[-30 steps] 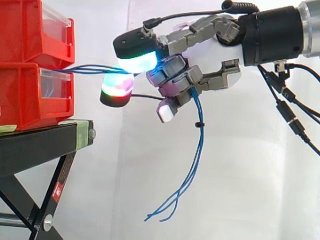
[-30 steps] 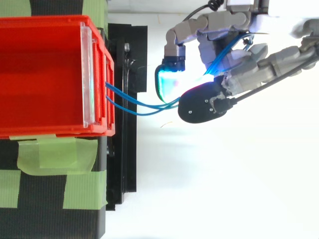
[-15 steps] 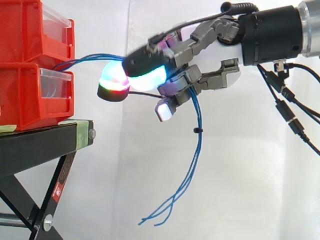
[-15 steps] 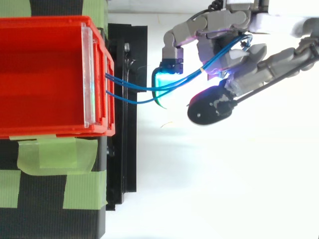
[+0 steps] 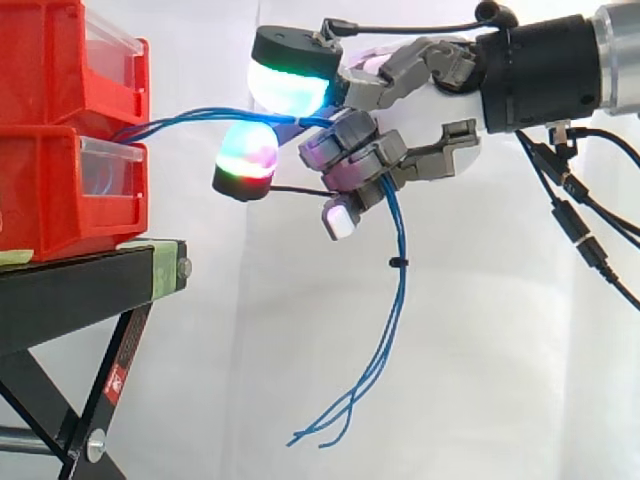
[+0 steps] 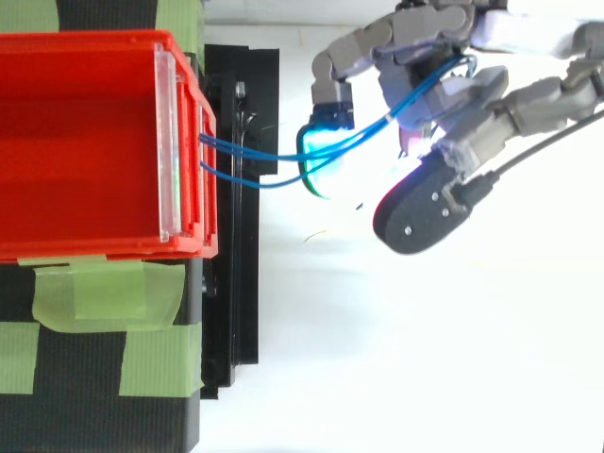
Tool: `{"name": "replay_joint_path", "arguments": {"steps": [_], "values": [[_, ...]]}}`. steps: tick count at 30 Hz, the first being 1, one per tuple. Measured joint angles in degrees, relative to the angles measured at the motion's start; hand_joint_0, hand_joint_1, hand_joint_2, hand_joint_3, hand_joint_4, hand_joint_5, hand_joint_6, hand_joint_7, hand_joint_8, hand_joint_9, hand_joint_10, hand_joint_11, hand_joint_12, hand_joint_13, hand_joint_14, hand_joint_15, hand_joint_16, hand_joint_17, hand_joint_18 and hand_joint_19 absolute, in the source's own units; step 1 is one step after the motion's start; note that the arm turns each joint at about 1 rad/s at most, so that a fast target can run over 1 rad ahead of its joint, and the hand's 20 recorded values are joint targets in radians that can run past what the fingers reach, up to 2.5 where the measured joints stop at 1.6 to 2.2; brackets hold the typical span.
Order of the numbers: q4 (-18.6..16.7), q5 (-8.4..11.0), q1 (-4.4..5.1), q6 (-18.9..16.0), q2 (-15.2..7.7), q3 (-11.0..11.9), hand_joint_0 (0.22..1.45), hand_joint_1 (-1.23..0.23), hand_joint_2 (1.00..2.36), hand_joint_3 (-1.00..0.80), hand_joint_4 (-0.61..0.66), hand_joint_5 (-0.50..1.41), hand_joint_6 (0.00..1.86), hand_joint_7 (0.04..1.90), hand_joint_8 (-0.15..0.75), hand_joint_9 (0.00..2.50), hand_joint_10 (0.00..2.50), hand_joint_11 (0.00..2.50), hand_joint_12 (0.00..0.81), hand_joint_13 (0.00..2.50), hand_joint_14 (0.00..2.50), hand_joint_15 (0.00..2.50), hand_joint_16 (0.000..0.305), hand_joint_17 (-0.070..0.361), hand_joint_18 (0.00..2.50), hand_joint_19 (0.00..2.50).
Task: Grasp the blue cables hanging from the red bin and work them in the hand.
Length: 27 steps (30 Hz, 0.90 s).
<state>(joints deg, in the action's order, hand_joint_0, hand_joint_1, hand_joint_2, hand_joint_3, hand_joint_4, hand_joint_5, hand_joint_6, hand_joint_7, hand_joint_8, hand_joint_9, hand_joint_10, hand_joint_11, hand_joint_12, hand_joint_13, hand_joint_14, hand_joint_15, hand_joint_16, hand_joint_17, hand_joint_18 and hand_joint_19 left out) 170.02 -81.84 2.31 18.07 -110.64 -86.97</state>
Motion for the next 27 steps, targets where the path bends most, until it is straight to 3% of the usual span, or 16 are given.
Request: {"name": "replay_joint_path", "arguments": {"steps": [5, 10, 19, 27], "values": [[-0.2, 4.82, -0.39, 0.5, 0.0, 0.0, 0.79, -0.69, 1.00, -1.00, 0.24, 0.30, 0.39, 1.24, 0.372, 0.60, 2.50, 2.50, 0.480, 0.95, 2.50, 1.71, 0.053, 0.119, 1.09, 0.62], [-0.2, 8.23, -0.61, 2.5, 0.0, 0.0, 0.78, -0.68, 1.00, -1.00, 0.23, 0.31, 0.39, 1.23, 0.374, 0.62, 2.50, 2.50, 0.486, 0.97, 2.50, 1.73, 0.052, 0.118, 1.10, 0.61], [-0.4, 9.04, -0.95, 8.3, 0.0, 0.0, 0.77, -0.67, 1.00, -1.00, 0.24, 0.32, 0.43, 1.23, 0.378, 0.65, 2.50, 2.50, 0.487, 0.98, 2.50, 1.71, 0.053, 0.120, 1.13, 0.59], [-0.4, 8.95, -0.98, 10.3, 0.0, 0.0, 0.77, -0.66, 1.00, -1.00, 0.24, 0.32, 0.45, 1.22, 0.378, 0.67, 2.50, 2.50, 0.484, 1.00, 2.50, 1.72, 0.053, 0.120, 1.15, 0.60]]}}
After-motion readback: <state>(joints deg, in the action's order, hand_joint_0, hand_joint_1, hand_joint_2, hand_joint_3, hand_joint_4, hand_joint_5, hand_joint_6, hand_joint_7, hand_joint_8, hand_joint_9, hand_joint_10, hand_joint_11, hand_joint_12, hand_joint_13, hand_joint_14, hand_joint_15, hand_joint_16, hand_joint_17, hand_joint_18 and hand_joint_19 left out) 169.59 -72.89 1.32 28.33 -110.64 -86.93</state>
